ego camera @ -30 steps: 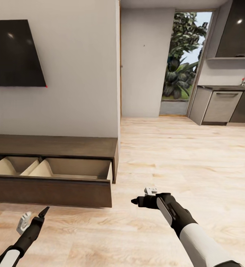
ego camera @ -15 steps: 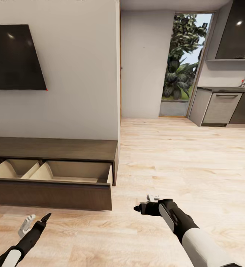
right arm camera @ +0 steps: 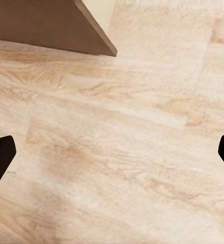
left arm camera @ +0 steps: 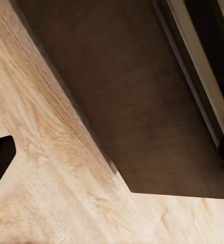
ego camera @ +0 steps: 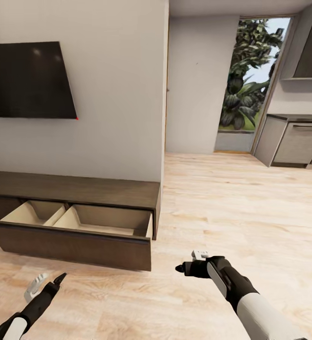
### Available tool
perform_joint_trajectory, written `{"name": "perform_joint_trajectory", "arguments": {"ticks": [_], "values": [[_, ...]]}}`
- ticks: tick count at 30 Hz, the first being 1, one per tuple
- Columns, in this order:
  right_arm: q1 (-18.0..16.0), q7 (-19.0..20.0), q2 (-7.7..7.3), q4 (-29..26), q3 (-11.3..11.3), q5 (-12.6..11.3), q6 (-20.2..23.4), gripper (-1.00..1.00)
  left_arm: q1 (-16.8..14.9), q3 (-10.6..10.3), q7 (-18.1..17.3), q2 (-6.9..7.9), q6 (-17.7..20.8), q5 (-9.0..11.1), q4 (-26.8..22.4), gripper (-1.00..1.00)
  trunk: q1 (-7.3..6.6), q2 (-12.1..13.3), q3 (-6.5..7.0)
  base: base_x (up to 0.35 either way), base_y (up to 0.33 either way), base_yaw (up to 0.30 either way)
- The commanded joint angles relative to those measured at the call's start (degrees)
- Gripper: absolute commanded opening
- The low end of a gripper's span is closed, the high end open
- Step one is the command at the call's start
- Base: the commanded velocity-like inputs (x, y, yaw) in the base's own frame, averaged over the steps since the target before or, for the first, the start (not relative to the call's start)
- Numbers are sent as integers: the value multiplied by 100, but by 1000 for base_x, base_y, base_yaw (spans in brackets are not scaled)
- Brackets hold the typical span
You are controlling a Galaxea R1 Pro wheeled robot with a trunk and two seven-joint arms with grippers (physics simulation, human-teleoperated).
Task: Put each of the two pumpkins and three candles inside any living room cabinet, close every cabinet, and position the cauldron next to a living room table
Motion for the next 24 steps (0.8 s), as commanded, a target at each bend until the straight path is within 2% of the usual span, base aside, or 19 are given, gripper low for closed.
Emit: {"name": "perform_joint_trajectory", "arguments": {"ticks": [1, 3, 5, 7, 10, 15, 19, 24], "values": [[-2, 3, -9, -2, 9, -10, 25, 100, -5, 23, -26, -2, 62, 45, -1, 100, -23, 39, 18, 0, 0, 253], [-1, 3, -69, 188, 9, -14, -23, 100, -5, 17, -27, 0, 80, -1, 9, 100, -67, 120, 63, 0, 0, 255], [-1, 3, -116, 356, 11, -16, -185, 100, -5, 13, 37, -2, 85, -159, 34, 100, -111, 200, 109, 0, 0, 255], [-1, 4, -138, 453, 20, -17, -404, 100, -5, 11, 186, -13, 86, -480, 53, 100, -155, 280, 155, 0, 0, 253], [-1, 8, -145, 485, 24, -17, -478, 100, -5, 11, 297, -36, 82, -680, 64, 100, -221, 400, 225, 0, 0, 246], [3, 5, -148, 521, 26, -17, -518, 100, -5, -6, 470, -154, 82, -809, 78, 100, -331, 601, 343, -7, -5, 236], [7, 3, -149, 600, 21, -17, -528, 100, -5, -219, 784, -209, 88, -841, 131, 100, -419, 761, 438, -206, -102, 231], [8, 3, -149, 615, 65, -11, -529, 100, -5, -487, 908, -230, 85, -844, 144, 100, -529, 962, 559, -274, -125, 222]]}}
